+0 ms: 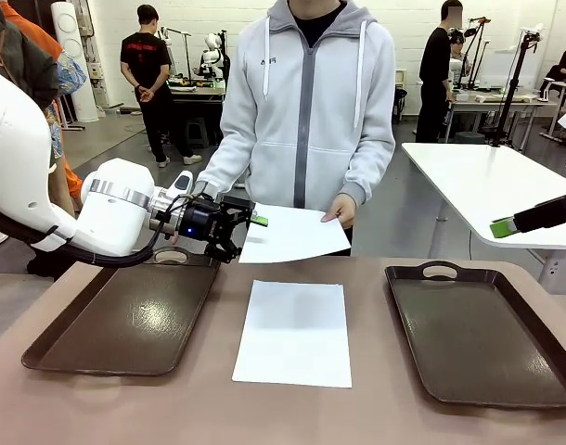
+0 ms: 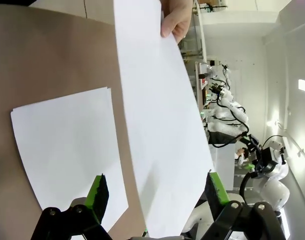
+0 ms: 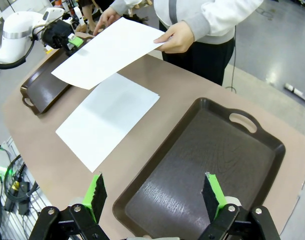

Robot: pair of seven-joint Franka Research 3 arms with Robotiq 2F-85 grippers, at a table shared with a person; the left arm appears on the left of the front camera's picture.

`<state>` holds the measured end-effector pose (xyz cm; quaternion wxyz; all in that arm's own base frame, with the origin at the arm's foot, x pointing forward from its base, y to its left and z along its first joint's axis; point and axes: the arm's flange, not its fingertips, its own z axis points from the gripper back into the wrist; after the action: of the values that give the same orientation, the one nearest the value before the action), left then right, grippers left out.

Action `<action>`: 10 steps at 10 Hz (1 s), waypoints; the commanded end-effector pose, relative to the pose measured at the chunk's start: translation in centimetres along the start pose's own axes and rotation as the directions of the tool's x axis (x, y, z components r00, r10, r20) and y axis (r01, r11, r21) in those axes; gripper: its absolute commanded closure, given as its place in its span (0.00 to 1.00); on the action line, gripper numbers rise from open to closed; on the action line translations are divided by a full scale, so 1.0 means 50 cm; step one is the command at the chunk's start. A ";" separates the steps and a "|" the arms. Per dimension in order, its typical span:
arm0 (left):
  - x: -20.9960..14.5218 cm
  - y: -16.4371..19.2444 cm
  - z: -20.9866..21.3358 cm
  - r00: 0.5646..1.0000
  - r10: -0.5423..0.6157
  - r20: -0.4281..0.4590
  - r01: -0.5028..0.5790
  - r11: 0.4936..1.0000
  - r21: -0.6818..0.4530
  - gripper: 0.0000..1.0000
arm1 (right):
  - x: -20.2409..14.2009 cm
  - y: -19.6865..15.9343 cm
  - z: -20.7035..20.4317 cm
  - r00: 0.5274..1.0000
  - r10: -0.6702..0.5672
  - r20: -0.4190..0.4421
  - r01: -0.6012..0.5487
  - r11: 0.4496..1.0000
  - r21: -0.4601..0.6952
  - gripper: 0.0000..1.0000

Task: Sort the A4 documents.
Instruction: Receive the A4 Paper.

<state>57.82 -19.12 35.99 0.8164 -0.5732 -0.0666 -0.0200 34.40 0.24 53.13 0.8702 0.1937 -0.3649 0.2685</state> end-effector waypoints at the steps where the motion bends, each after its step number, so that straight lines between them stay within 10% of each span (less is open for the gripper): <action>1: 0.033 -0.002 -0.008 0.999 0.039 0.025 -0.037 0.997 -0.064 0.00 | -0.001 -0.001 -0.005 1.000 -0.004 0.002 0.004 1.000 0.014 0.00; 10: 0.071 0.031 -0.005 0.987 0.153 -0.048 -0.160 0.969 -0.188 0.00 | -0.001 -0.001 -0.005 1.000 -0.004 0.002 0.004 1.000 0.014 0.00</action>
<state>60.50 -18.61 34.57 0.7685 -0.6395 -0.0087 0.0195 34.40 0.23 53.12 0.8702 0.1936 -0.3649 0.2684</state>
